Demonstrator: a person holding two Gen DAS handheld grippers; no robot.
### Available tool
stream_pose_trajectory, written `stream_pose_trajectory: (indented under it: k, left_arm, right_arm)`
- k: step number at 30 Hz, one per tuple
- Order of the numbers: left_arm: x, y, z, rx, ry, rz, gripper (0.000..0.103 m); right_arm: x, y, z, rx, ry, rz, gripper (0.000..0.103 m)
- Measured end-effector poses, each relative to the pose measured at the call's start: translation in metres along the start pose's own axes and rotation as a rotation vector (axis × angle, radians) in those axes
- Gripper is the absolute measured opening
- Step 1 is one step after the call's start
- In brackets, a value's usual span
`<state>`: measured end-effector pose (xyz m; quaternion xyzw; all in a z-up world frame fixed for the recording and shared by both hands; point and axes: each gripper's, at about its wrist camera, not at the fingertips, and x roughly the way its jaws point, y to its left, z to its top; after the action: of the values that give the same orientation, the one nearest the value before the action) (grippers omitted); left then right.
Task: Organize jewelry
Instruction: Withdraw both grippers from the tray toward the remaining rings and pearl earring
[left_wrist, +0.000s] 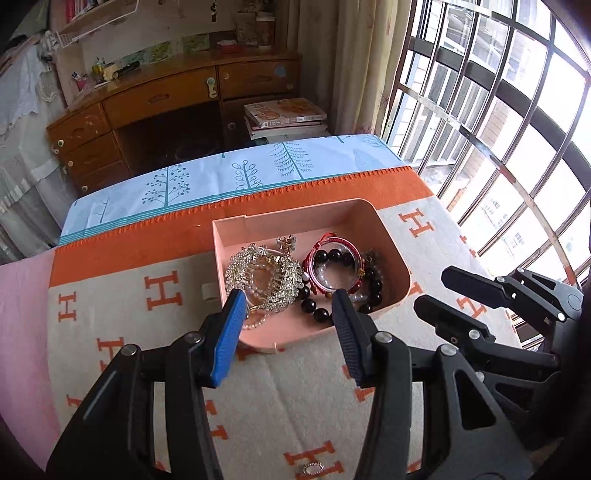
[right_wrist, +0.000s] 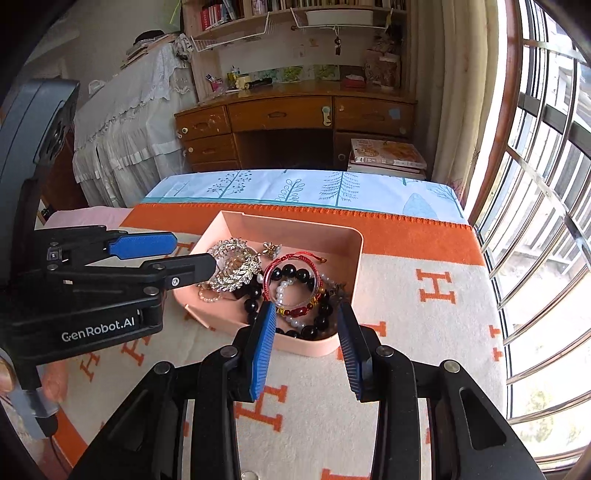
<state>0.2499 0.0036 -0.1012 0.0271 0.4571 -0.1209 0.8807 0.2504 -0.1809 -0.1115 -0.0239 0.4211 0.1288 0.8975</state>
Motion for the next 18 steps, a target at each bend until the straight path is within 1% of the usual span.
stream_pose_trajectory:
  k: [5,9,14,18]
  left_arm:
    - [-0.04,0.006,-0.03,-0.001,-0.021,0.003,0.045]
    - [-0.062,0.011,-0.06,-0.013,-0.018,-0.007,0.045]
    - [-0.076,0.011,-0.098,-0.023,-0.009,-0.029,0.045]
    - [-0.078,0.002,-0.125,-0.007,-0.015,-0.025,0.045]
  right_arm:
    - [-0.032,0.016,-0.025,-0.006,-0.013,0.029,0.035]
    - [-0.055,0.028,-0.053,-0.016,-0.011,0.049,0.035]
    - [-0.074,0.035,-0.084,-0.018,0.0,0.063,0.035]
    - [-0.084,0.035,-0.107,-0.012,0.004,0.064,0.035]
